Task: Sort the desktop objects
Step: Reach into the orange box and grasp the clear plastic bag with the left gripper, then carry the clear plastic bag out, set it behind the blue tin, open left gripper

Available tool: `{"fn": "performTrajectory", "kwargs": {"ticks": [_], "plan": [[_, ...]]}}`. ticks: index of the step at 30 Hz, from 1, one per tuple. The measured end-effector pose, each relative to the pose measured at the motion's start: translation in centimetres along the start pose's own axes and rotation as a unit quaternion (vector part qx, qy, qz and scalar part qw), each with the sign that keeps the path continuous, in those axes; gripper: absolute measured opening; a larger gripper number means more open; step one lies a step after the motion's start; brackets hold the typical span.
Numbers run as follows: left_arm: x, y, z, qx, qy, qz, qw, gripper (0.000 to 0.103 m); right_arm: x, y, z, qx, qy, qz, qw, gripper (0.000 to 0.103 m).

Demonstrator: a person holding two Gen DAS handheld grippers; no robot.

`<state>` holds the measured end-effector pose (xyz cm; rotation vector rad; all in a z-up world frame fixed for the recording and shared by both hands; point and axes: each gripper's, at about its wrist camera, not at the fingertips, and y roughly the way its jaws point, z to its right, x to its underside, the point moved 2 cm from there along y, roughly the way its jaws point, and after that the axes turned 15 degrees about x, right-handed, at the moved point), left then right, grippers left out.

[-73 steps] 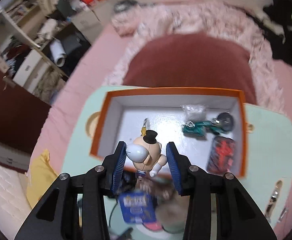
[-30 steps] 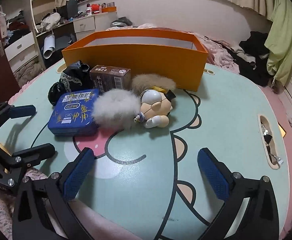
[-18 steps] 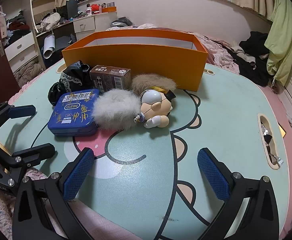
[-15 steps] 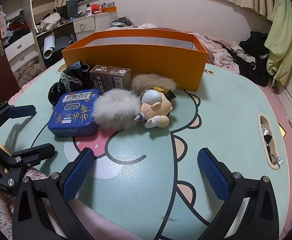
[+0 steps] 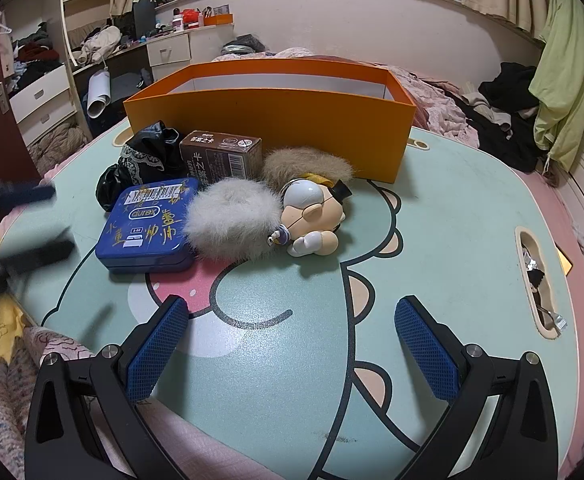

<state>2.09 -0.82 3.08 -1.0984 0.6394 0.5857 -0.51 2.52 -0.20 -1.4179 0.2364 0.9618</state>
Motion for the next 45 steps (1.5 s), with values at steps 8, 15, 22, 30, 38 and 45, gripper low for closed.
{"fn": "performTrajectory", "kwargs": {"ticks": [8, 15, 22, 30, 38, 45], "plan": [[-12.6, 8.9, 0.8, 0.058, -0.094, -0.077, 0.9908, 0.085, 0.0, 0.0, -0.1, 0.0, 0.0, 0.0, 1.0, 0.103], [-15.8, 19.9, -1.9, 0.007, -0.176, -0.146, 0.9736, 0.067, 0.4, -1.3, 0.0, -0.001, 0.0, 0.003, 1.0, 0.103], [-15.7, 22.2, -3.4, -0.005, -0.192, -0.145, 0.9706, 0.031, 0.6, -1.6, 0.8, -0.003, 0.001, 0.005, 1.0, 0.103], [-14.6, 21.7, -5.4, 0.006, -0.183, -0.157, 0.9706, 0.034, 0.7, -1.8, 0.6, -0.002, 0.001, 0.006, 1.0, 0.103], [-16.0, 15.7, -3.1, 0.064, -0.147, -0.107, 0.9813, 0.03, 0.8, -1.8, 0.6, -0.002, 0.002, 0.006, 1.0, 0.103], [-11.0, 5.2, 0.7, 0.139, -0.071, -0.072, 0.9852, 0.03, 0.8, -1.8, 0.6, -0.002, 0.001, 0.006, 1.0, 0.103]]}}
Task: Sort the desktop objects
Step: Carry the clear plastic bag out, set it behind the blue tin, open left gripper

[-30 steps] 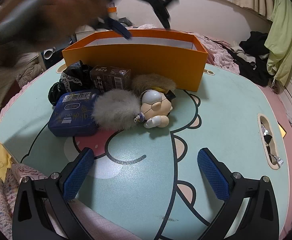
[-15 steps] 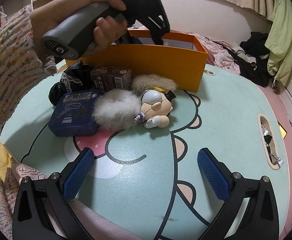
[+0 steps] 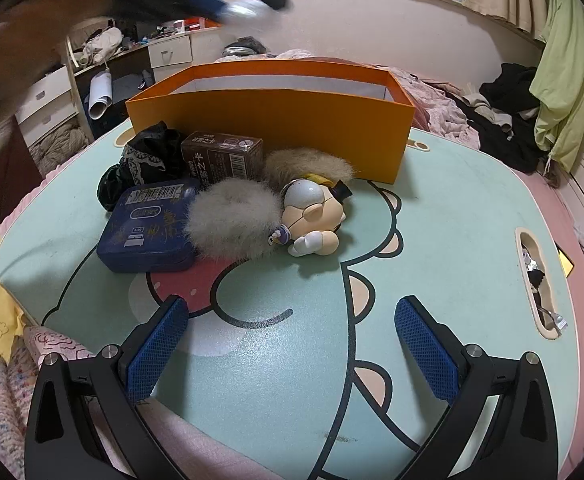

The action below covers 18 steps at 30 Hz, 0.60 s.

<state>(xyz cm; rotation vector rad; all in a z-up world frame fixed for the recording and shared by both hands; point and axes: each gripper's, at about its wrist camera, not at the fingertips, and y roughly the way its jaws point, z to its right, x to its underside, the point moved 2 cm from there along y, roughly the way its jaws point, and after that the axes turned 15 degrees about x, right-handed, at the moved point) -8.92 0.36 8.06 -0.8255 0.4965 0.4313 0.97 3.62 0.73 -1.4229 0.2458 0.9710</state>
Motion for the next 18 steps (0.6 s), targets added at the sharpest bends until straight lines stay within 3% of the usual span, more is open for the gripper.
{"fn": "performTrajectory", "kwargs": {"ticks": [4, 6, 8, 10, 12, 13, 16, 18], "plan": [[4.7, 0.6, -0.8, 0.021, -0.013, -0.036, 0.999, 0.03, 0.1, -0.2, -0.1, 0.0, 0.0, 0.0, 1.0, 0.103], [5.7, 1.4, -1.6, 0.007, -0.014, -0.042, 0.999, 0.031, 0.1, -0.2, -0.1, 0.0, 0.0, 0.0, 1.0, 0.103], [5.8, 1.3, -2.5, -0.033, -0.01, -0.013, 0.9993, 0.041, 0.1, -0.1, -0.1, 0.0, 0.0, 0.0, 1.0, 0.103], [5.7, 0.0, -2.7, -0.05, -0.008, 0.028, 0.9983, 0.044, 0.1, -0.2, 0.0, 0.0, 0.0, 0.0, 1.0, 0.103], [5.9, -2.2, -2.3, -0.06, 0.008, 0.076, 0.9953, 0.061, 0.1, -0.2, -0.1, 0.0, 0.0, 0.0, 1.0, 0.103], [6.1, -2.9, -1.9, -0.059, 0.017, 0.086, 0.9944, 0.076, 0.1, -0.2, -0.1, 0.0, 0.0, 0.0, 1.0, 0.103], [7.6, -5.1, -0.5, -0.052, 0.053, 0.102, 0.992, 0.081, 0.1, -0.2, -0.1, 0.0, 0.0, 0.0, 1.0, 0.103], [9.5, -5.5, 0.3, -0.064, 0.075, 0.091, 0.9909, 0.09, 0.1, -0.2, -0.1, 0.0, 0.0, 0.0, 1.0, 0.103]]}}
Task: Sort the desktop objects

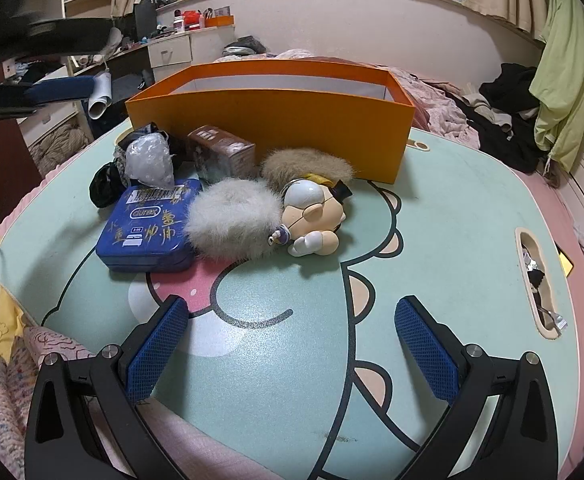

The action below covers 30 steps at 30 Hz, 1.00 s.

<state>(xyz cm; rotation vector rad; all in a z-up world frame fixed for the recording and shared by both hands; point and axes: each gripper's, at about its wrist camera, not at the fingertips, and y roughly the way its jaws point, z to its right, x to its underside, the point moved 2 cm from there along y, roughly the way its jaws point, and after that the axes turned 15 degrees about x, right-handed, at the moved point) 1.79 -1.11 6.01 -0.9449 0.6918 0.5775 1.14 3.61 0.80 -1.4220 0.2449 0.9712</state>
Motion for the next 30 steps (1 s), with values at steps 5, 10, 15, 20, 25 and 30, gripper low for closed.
{"fn": "performTrajectory", "kwargs": {"ticks": [5, 10, 15, 20, 25, 30], "plan": [[5.6, 2.2, 0.1, -0.083, 0.022, -0.069, 0.9939, 0.099, 0.0, 0.0, 0.0, 0.0, 0.0, 0.0, 1.0, 0.103], [8.1, 5.3, -0.8, -0.133, 0.036, -0.111, 0.9842, 0.103, 0.1, 0.0, 0.1, 0.0, 0.0, 0.0, 1.0, 0.103], [8.1, 4.3, -2.1, -0.136, 0.017, -0.088, 0.9866, 0.103, 0.2, -0.1, 0.1, 0.001, -0.001, 0.0, 1.0, 0.103], [8.3, 4.1, -2.2, -0.143, 0.014, -0.083, 0.9861, 0.103, 0.3, -0.1, 0.1, 0.002, -0.002, 0.0, 1.0, 0.103], [8.3, 4.2, -2.2, -0.143, 0.014, -0.083, 0.9861, 0.103, 0.3, -0.1, 0.1, 0.002, -0.002, 0.0, 1.0, 0.103], [8.3, 4.2, -2.2, -0.143, 0.013, -0.083, 0.9861, 0.103, 0.2, -0.1, 0.1, 0.002, -0.002, 0.0, 1.0, 0.103]]}}
